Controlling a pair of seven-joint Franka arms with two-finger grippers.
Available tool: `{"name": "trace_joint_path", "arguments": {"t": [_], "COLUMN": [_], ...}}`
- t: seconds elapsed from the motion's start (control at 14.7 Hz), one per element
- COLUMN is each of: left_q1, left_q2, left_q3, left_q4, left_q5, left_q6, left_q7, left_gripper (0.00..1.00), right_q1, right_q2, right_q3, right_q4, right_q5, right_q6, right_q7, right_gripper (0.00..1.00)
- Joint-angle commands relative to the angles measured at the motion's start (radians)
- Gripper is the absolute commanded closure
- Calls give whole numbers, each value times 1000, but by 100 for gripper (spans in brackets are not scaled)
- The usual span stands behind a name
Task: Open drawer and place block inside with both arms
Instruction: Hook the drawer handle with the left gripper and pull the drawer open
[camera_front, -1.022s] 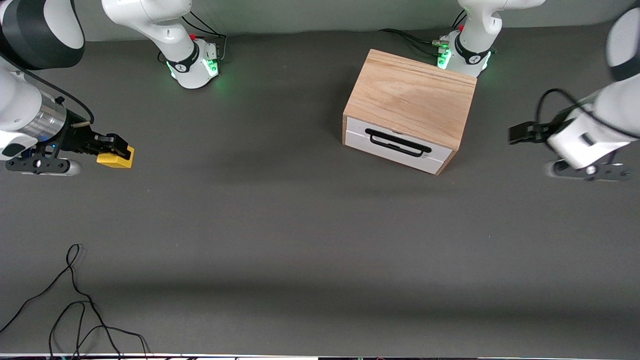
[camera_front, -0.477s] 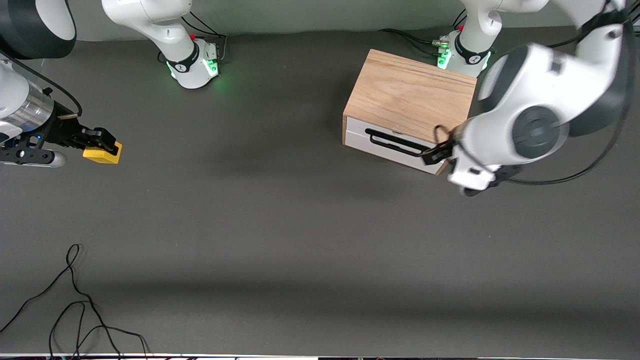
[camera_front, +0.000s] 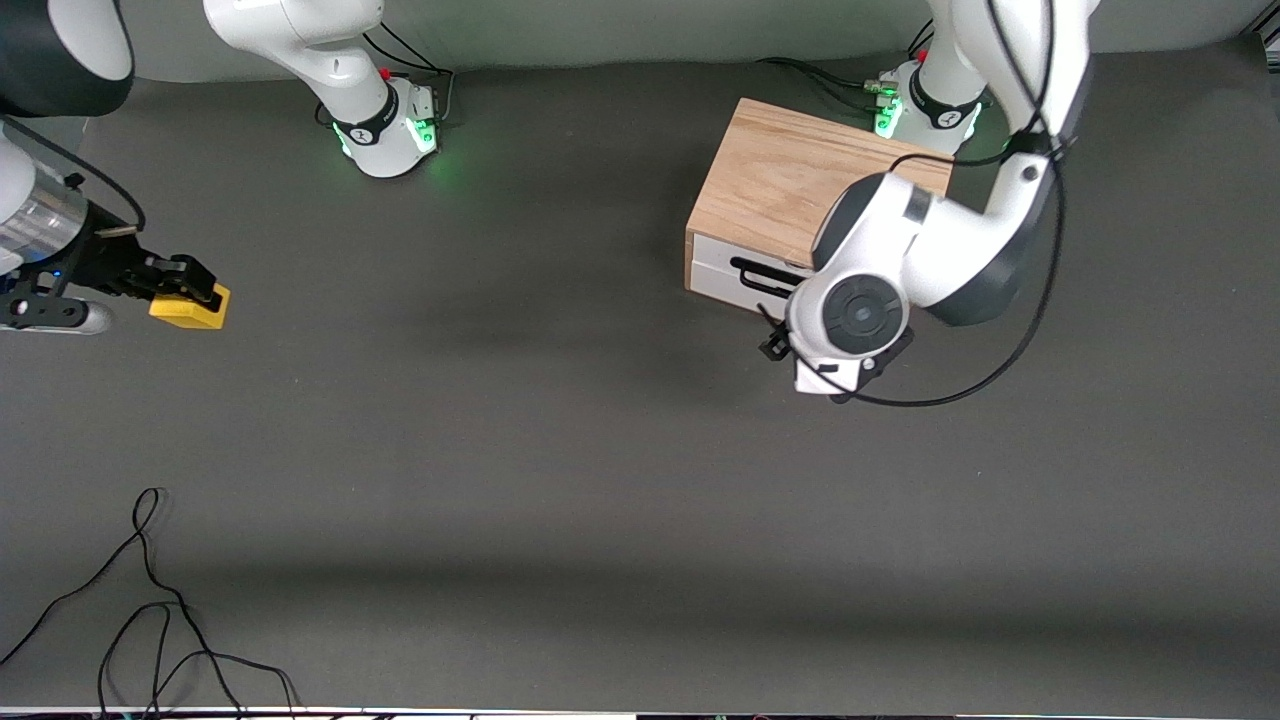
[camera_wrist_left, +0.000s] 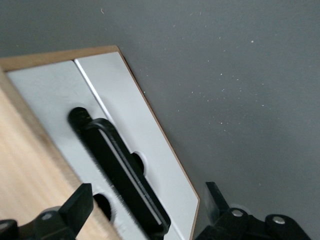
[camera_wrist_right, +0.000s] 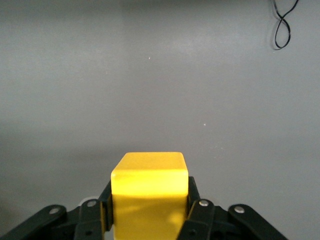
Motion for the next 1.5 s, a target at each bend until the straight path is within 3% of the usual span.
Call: {"name": "trace_joint_path", "arguments": {"t": [0.0,0.27,0.48,1.23,1.36,1.43], "left_q1": [-18,-33,-33,-32,-29,-27], "left_q2": [-13,-13,-4,41,36,34], "left_q3": [16,16,16,16,16,18], "left_q4": [-58,-130,-148,-150,-145,-142], "left_q5": [4,4,4,6,6,6], "left_q6": [37,114,157,301,335,353], "left_q7": [-79,-194,-234,-232,-220,-217], "left_gripper": [1,1,1,1,1,1], "right_q1": [0,-1,0,-3,-71,-124], "right_q2": [27,71,68,67,68,65], "right_q3": [-6,-6,-6,-2,37,98], "right_q4": [45,111,103,105,103,103], "right_q5": [-19,-19,-19,-17,-16,-14], "right_q6": [-21,-23,-56,-60,-61,-63], "right_q7": [-33,-53,-51,-51,-54,-56], "right_gripper": [74,74,74,74,74,74]}}
